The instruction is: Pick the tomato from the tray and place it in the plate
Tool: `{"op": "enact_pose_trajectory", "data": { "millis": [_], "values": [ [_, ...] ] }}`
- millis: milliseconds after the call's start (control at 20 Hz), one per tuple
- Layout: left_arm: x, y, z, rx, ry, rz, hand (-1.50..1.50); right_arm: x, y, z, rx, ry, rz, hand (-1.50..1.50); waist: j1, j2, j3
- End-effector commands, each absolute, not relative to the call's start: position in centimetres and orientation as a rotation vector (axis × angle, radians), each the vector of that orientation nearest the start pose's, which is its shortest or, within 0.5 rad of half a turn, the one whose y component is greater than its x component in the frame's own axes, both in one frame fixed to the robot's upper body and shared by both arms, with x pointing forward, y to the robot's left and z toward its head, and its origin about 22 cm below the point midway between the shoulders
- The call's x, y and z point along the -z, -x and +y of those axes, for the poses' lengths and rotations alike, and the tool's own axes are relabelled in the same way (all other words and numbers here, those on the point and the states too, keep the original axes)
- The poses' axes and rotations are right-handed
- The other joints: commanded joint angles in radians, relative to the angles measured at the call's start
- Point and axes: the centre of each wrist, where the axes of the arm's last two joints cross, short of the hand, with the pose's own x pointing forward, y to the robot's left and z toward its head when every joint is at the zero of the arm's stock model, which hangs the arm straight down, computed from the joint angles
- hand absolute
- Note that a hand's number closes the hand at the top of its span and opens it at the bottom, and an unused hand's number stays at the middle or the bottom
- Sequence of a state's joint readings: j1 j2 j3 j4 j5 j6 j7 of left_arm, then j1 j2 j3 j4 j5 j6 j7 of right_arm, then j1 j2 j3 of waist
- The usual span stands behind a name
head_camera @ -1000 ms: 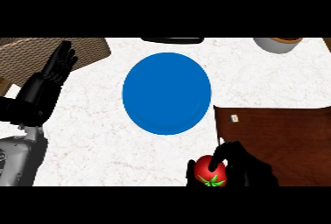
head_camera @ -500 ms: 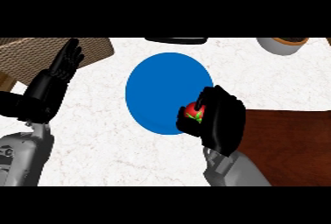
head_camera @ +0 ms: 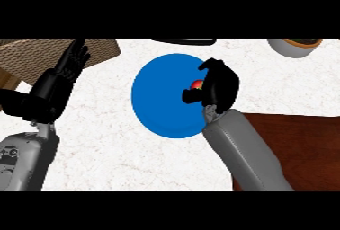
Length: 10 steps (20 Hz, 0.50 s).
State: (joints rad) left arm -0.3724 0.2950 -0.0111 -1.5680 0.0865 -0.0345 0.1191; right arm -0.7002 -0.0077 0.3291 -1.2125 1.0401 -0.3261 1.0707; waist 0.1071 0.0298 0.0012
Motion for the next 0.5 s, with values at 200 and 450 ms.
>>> {"op": "enact_pose_trajectory", "data": {
  "millis": [200, 450],
  "values": [
    [-11.2, -31.5, 24.4, 0.313, -0.046, -1.782, 0.00, -8.9, -38.2, -6.4, -0.101, 0.982, -1.291, -1.50, 0.010, 0.001, 0.001],
    [-10.9, -31.9, 25.2, 0.303, -0.046, -1.772, 0.00, -10.6, -39.0, -5.1, 0.084, 0.955, -1.454, -1.50, -0.006, -0.004, 0.000]
  ]
}}
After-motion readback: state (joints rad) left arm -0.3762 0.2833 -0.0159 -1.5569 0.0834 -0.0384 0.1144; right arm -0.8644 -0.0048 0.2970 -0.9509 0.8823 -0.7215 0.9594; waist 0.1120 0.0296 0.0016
